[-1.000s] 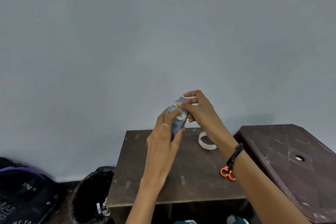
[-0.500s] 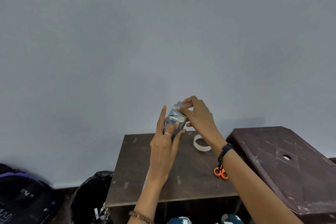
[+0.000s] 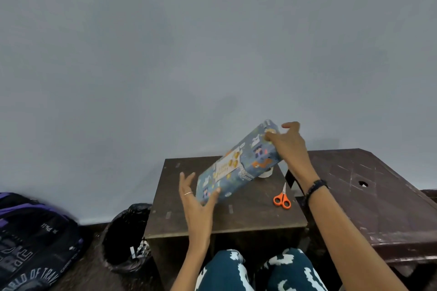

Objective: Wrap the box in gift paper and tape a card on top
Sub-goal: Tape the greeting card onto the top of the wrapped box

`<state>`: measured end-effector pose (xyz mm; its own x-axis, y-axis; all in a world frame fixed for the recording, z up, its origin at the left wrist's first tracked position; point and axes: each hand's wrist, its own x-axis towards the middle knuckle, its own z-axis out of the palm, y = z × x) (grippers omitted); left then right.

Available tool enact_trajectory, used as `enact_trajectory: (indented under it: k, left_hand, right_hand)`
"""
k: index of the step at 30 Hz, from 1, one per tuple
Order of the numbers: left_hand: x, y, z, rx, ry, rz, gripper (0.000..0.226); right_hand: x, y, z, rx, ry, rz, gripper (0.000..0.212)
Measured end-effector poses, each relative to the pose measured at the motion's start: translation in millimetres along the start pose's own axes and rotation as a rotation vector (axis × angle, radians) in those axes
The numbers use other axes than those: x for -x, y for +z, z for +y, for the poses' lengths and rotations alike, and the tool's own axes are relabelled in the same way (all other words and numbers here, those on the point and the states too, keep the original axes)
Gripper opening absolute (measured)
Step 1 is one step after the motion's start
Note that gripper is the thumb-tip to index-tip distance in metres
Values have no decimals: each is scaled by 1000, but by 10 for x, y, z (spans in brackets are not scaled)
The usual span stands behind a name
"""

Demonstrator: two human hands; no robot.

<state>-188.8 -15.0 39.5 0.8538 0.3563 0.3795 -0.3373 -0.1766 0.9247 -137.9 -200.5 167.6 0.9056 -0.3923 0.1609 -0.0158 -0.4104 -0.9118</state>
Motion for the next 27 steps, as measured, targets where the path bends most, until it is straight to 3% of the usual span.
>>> enact_trajectory:
  k: [3, 6, 9, 13, 16, 19, 22, 25, 27]
  left_hand:
    - [-97, -43, -188, -228, -16, -32, 83]
    - [-192, 22, -422, -649, 208, -191, 94]
    - [-289, 88, -591, -862, 355, -360, 92]
    - [-432, 76, -883, -1074, 366, -535, 92]
    - [-496, 33, -1115, -1169, 385, -555, 96]
    - [-538, 6, -1224, -1111, 437, -514, 89]
    - [-544, -11, -1287, -1071, 382, -516, 71]
    - [-517, -17, -1363, -1041, 276, -521, 69]
    - [-512, 1, -1421, -1004, 251, -477, 74]
  right_hand:
    - [-13, -8, 325, -270, 156, 7, 51]
    - [7, 147, 745, -431, 317, -1, 53]
    - [-48, 380, 1278, -563, 471, -38, 61]
    - [18, 591, 1469, -631, 545, -84, 23]
    - [-32, 715, 1556, -581, 535, -102, 14]
    - [-89, 797, 1602, -355, 445, -121, 23]
    - [-87, 859, 1629, -22, 261, -182, 28]
    - [-26, 1015, 1684, 338, -83, -128, 34]
    - [41, 1167, 1617, 408, -263, -145, 35]
